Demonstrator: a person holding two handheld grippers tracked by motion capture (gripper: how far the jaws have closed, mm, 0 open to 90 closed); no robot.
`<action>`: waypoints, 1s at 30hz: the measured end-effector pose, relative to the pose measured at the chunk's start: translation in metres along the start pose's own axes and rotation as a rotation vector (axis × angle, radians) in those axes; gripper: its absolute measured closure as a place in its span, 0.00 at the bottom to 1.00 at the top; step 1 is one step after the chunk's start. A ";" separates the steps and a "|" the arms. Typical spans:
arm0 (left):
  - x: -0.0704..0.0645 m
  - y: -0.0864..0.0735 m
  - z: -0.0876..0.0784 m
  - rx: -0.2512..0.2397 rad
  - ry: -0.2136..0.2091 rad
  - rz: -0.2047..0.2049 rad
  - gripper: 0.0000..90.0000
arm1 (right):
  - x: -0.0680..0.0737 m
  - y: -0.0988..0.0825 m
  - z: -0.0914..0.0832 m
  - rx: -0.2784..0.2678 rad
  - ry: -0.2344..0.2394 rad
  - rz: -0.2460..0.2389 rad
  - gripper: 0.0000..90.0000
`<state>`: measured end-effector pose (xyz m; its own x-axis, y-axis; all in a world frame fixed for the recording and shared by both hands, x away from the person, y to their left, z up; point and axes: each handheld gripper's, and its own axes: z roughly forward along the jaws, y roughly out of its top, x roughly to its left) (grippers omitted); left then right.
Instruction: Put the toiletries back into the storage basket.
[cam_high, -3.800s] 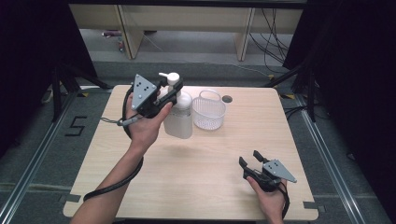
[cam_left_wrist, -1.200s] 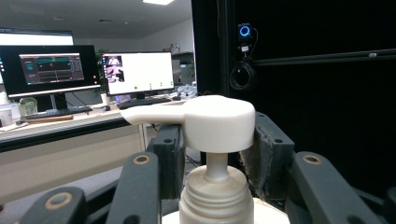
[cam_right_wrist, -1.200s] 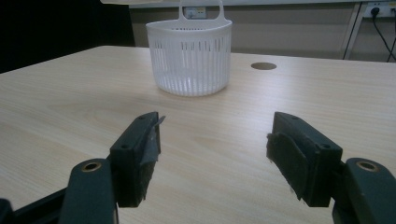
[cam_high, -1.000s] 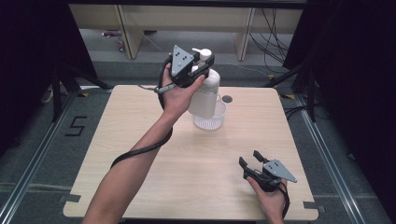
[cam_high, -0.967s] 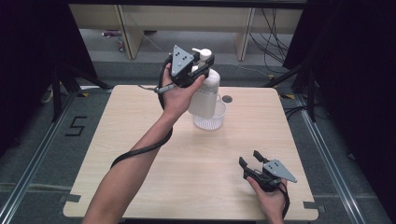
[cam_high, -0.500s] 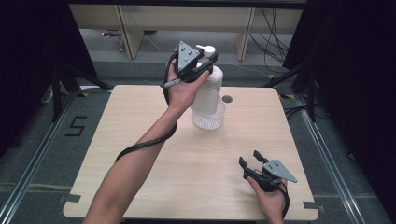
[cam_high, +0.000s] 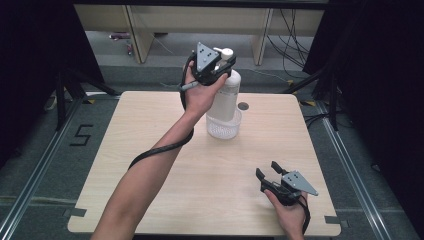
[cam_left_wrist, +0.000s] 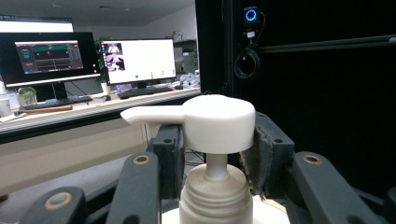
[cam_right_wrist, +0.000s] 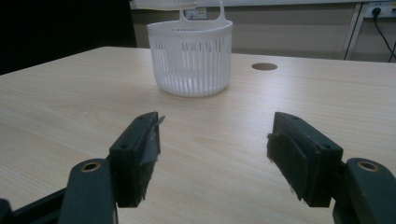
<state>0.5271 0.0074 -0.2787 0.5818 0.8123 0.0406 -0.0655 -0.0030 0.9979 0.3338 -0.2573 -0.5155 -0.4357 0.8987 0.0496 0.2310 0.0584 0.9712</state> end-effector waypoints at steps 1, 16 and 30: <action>0.000 -0.001 0.001 0.002 0.001 0.000 0.66 | 0.000 0.000 0.000 0.001 -0.001 -0.002 0.38; 0.000 -0.010 0.011 0.037 0.003 -0.002 0.66 | 0.000 0.000 0.000 -0.001 0.002 0.002 0.37; -0.001 -0.016 0.018 0.058 -0.002 0.010 0.66 | 0.000 0.000 -0.001 0.004 0.000 -0.004 0.37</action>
<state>0.5421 -0.0034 -0.2942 0.5829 0.8110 0.0505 -0.0238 -0.0452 0.9987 0.3334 -0.2579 -0.5155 -0.4369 0.8983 0.0457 0.2323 0.0636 0.9706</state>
